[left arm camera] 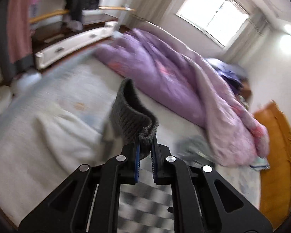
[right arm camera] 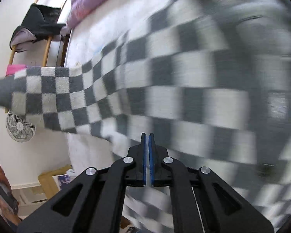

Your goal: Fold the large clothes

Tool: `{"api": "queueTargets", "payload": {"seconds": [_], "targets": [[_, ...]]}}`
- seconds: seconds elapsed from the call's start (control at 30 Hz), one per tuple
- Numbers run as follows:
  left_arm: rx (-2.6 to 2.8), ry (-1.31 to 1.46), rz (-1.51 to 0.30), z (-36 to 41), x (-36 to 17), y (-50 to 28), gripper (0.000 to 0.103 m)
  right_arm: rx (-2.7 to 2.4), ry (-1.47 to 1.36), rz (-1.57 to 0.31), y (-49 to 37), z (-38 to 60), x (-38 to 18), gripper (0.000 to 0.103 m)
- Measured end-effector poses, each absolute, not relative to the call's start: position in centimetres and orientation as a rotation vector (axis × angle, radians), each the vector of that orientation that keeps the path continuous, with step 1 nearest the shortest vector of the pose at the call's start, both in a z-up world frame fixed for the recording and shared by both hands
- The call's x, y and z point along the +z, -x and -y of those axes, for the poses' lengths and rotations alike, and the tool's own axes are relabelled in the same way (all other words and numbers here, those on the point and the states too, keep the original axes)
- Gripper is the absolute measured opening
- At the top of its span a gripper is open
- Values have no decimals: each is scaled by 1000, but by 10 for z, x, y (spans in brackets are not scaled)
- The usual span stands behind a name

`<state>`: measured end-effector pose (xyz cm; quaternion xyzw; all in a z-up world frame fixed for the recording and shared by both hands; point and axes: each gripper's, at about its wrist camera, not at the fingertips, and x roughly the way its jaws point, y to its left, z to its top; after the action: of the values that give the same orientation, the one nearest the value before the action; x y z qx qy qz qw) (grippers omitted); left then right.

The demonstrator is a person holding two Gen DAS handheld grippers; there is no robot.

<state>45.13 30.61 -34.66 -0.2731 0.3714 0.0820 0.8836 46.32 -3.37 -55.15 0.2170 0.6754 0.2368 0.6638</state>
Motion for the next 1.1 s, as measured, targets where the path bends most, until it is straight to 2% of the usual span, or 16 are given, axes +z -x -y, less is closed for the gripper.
{"api": "queueTargets", "payload": {"seconds": [0.17, 0.43, 0.63, 0.8, 0.9, 0.97, 1.03, 1.1], "targets": [[30, 539, -876, -159, -382, -490, 10, 341, -435, -1432, -443, 191, -526, 3], [-62, 459, -1064, 6, -467, -525, 10, 31, -521, -1351, -407, 394, -528, 5], [-70, 400, -1173, 67, -512, -547, 10, -188, -628, -1291, -373, 505, -541, 5], [-51, 359, -1254, 88, -538, -556, 10, -378, -782, -1207, -345, 590, -551, 7], [-60, 295, -1328, 97, -560, -558, 12, -453, -903, -1142, -336, 629, -563, 19], [-66, 268, -1357, 99, -568, -557, 14, -512, -990, -1091, -332, 648, -571, 34], [-82, 251, -1380, 105, -574, -556, 20, -569, -1056, -1048, -328, 667, -579, 37], [-99, 267, -1379, 108, -574, -554, 31, -618, -1149, -1009, -324, 686, -591, 42]]}}
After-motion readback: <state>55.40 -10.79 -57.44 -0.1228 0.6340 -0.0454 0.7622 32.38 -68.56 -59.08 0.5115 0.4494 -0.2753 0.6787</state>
